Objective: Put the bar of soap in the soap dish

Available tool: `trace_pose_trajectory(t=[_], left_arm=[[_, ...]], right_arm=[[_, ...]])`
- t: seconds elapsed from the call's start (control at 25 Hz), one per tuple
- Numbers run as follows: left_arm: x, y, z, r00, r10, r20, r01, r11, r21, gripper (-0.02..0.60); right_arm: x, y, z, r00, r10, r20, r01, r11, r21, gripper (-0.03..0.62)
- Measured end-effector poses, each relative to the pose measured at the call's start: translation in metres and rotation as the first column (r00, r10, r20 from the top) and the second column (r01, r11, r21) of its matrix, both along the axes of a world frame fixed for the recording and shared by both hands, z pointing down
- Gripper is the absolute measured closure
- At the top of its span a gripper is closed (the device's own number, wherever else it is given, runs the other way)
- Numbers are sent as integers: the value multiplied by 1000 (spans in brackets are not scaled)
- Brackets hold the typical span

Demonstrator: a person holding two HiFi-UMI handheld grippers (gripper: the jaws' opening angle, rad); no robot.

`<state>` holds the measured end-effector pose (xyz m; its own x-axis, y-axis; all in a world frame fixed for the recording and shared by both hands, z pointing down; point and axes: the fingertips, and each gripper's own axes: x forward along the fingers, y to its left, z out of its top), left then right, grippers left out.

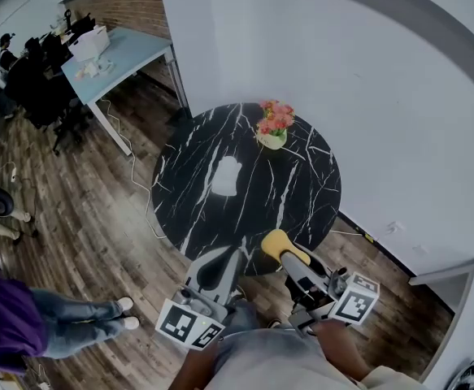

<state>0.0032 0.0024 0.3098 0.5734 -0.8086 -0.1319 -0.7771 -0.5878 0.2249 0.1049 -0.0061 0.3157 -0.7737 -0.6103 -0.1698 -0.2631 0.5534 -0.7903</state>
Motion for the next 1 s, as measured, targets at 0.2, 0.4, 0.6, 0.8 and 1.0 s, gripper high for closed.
trace_pose_trajectory(t=[0.2,0.4,0.6,0.8,1.0], left_arm=[[-21,-21,-7,1000,18,1,-18,1000,18,580],[-38,-34,-11,1000,29,3,-29,999,29,580],[-51,-44,-13,999,35,9,-36,999,37,580],[-55,-56,-12,999,45,3,-45,998,34,580],[-58,-70,-7,999,43,3,-43,999,29,580]], right_arm=[[-24,-18,-6,1000,10,-3,-10,1000,13,434],[-42,-32,-12,1000,20,7,-20,1000,22,434],[-58,-40,-12,1000,21,7,-21,1000,21,434],[-65,-51,-11,1000,21,-1,-21,1000,22,434],[-68,-66,-9,1000,18,-12,-18,1000,26,434]])
